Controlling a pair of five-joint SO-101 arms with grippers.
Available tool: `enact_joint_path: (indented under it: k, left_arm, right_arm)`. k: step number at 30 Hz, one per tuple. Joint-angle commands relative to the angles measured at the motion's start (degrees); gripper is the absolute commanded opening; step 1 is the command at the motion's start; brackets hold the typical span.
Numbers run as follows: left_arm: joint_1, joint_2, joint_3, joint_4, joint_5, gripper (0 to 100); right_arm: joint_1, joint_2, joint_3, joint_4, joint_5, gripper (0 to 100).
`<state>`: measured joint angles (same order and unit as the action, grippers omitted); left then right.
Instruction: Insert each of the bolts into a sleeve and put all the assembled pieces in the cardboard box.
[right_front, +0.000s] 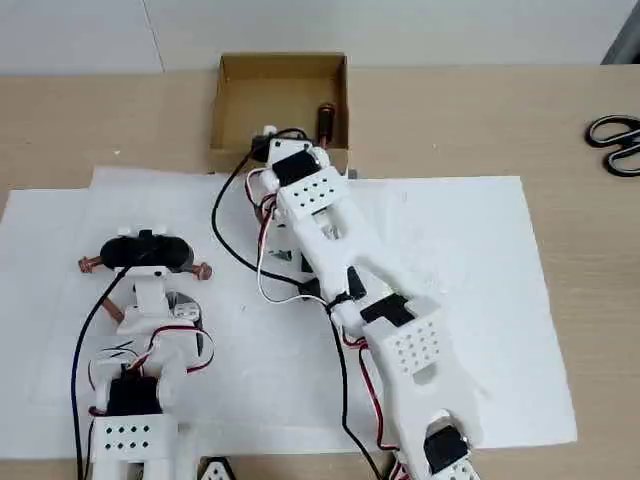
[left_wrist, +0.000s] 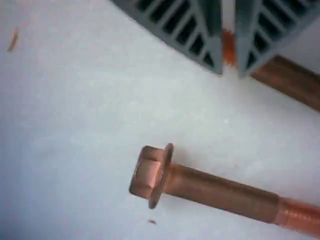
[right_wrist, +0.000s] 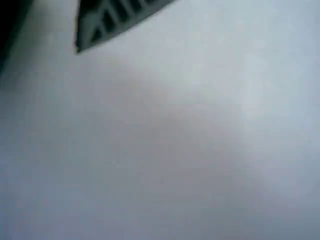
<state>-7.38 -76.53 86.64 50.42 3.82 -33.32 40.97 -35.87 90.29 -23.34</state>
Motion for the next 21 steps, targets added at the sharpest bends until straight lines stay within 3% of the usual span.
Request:
enact_joint_path:
  k: [1, 21]
  left_arm:
    - [-0.26, -0.53, -0.22, -0.97, 0.09, 1]
    - [-0.26, -0.53, -0.22, -0.97, 0.00, 1]
  right_arm:
    - [0.13, 0.13, -0.26, 0.40, 0.35, 8.0]
    - [0.13, 3.47, -0.26, 1.27, 0.70, 5.8]
